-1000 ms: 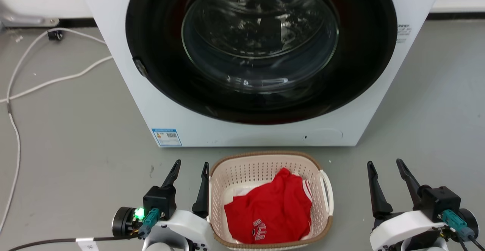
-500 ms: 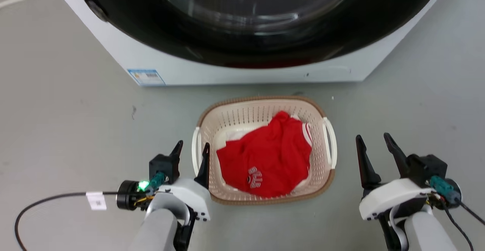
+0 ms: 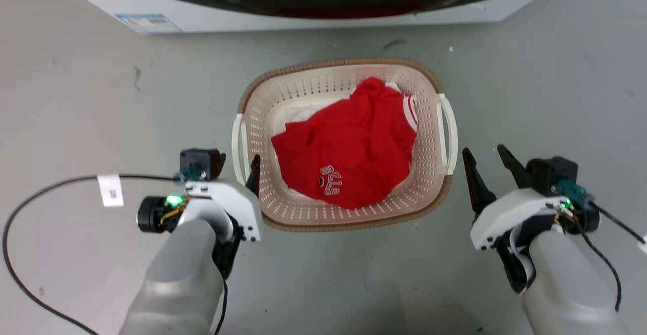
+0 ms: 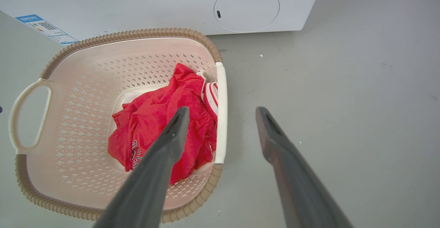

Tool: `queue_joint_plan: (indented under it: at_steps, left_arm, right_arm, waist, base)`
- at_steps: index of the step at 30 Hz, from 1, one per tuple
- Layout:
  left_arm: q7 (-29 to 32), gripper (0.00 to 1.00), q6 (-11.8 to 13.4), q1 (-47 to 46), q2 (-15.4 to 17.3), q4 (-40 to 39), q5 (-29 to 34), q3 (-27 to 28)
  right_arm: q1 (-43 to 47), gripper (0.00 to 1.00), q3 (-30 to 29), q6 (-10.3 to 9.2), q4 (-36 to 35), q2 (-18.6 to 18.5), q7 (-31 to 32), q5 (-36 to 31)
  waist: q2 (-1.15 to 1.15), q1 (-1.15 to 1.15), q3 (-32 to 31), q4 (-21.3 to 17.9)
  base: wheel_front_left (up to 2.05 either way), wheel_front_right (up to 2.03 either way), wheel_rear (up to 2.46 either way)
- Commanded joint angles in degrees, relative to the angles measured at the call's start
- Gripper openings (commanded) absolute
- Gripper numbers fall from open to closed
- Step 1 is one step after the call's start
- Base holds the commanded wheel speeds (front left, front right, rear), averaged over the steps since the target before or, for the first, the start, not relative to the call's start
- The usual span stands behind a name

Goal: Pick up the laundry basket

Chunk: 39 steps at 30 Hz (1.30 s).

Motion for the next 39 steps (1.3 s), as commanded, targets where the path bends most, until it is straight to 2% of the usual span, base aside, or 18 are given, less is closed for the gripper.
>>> queue_joint_plan:
  at_steps: [1,11,23,24,25,26,30,39]
  left_arm:
    - [0.4,1.00,-0.5,-2.0,0.3,1.2,-0.4,0.1]
    - [5.5,1.00,-2.5,-12.4,1.9,9.9,-2.6,-0.4]
    - [11.0,1.00,-3.0,-20.0,1.9,14.0,-5.3,-2.1]
    - [11.9,0.85,-3.0,-20.3,1.7,14.1,-5.5,-2.5]
    - [12.9,0.40,-3.0,-20.5,1.5,14.3,-5.8,-2.9]
    - [13.7,0.00,-3.0,-20.7,1.4,14.4,-6.3,-3.1]
    - [16.2,0.00,-3.1,-21.2,0.9,14.2,-7.9,-4.5]
    - [16.9,0.00,-3.1,-20.0,0.6,13.8,-11.0,-6.6]
  right_arm:
    - [-2.4,1.00,0.8,-0.04,1.6,-0.5,-0.1,0.6]
    - [-14.6,1.00,8.8,-0.04,15.6,-1.3,1.9,7.6]
    - [-25.3,1.00,17.6,-0.04,22.4,-2.0,8.2,15.9]
    - [-25.7,0.89,18.2,-0.04,22.8,-2.0,9.2,16.8]
    - [-26.1,0.44,18.9,-0.04,23.1,-2.0,10.1,17.5]
    - [-26.4,0.00,19.6,-0.04,23.1,-2.0,10.7,18.3]
    - [-26.8,0.00,22.3,-0.03,22.8,-2.2,13.1,21.3]
    - [-25.3,0.00,27.2,-0.02,22.0,-3.6,15.0,26.3]
  waist:
    - [0.00,-0.01,2.9,-0.6]
    - [0.00,-0.01,8.0,-0.1]
    - [0.00,-0.01,11.6,0.7]
    - [0.00,-0.01,11.7,0.8]
    - [0.00,-0.01,11.8,0.9]
    - [0.00,-0.01,11.8,0.9]
    - [0.00,-0.01,11.9,1.0]
    - [0.00,-0.01,10.5,1.2]
  base:
    - [0.00,0.00,0.00]
    - [0.00,0.00,0.00]
    - [0.00,0.00,0.00]
    - [0.00,0.00,0.00]
    - [0.00,0.00,0.00]
    - [0.00,0.00,0.00]
    - [0.00,0.00,0.00]
    - [0.00,0.00,0.00]
